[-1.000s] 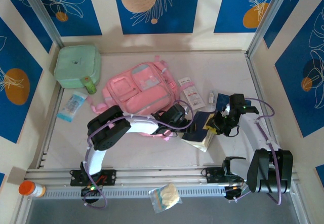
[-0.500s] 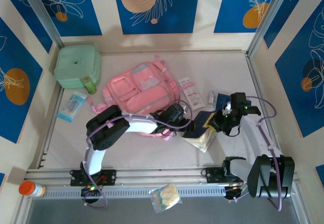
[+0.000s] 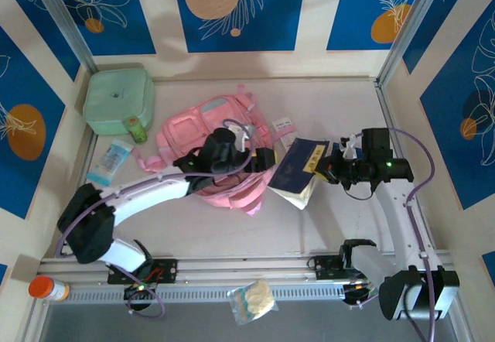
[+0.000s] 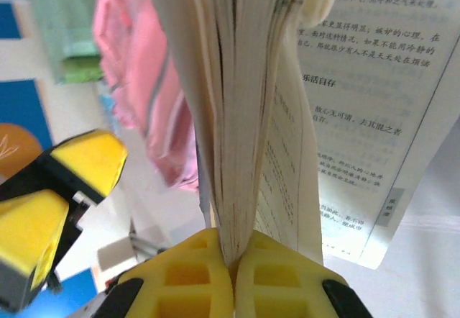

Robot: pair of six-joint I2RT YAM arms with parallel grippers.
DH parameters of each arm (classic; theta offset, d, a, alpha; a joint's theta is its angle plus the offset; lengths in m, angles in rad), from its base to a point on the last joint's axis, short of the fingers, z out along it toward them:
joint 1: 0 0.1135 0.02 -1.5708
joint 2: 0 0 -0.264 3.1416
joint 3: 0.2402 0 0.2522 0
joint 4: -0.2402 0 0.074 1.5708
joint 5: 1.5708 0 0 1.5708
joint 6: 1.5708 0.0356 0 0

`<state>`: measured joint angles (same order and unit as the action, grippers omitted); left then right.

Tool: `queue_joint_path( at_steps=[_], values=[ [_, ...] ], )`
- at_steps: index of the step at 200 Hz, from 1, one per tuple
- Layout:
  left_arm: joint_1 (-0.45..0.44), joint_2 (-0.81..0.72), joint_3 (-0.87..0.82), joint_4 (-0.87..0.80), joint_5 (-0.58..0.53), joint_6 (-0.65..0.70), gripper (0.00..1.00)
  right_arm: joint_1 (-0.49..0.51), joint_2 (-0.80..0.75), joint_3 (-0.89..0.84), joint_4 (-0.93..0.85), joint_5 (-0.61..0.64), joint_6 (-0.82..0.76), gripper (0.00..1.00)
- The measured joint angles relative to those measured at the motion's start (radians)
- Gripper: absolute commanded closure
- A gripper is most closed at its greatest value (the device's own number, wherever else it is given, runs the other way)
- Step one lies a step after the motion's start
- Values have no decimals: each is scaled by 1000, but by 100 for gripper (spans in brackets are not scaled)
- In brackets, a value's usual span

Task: Pack the student bag
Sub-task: Pass the book.

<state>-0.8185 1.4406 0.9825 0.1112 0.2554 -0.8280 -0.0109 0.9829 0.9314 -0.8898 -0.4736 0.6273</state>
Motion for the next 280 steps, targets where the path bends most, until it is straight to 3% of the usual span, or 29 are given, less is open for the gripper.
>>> queue_joint_path(
  at_steps=[33,63,131,170,197,224,255,268,280],
  values=[
    [77,-77,-26,-42,53,-1,23,86,26,66,57,-77,9,96],
    [132,-86,-61,-32,124,-17,28,176,94,114,129,-108,35,96],
    [151,-84,-73,39,213,-61,64,238,185,128,217,-118,53,97],
    [155,-81,-73,80,223,-101,76,238,203,127,252,-128,53,96],
    [156,-71,-72,95,234,-114,94,238,219,127,269,-137,44,93],
    [156,-64,-66,92,235,-122,100,233,224,127,264,-133,24,77],
    [161,-62,-29,95,246,-138,100,195,220,116,236,-106,-2,22],
    [162,-62,-17,107,246,-155,100,166,209,97,230,-106,-3,9],
    [162,-58,-8,121,249,-173,100,146,194,76,228,-112,-3,2]
  ],
)
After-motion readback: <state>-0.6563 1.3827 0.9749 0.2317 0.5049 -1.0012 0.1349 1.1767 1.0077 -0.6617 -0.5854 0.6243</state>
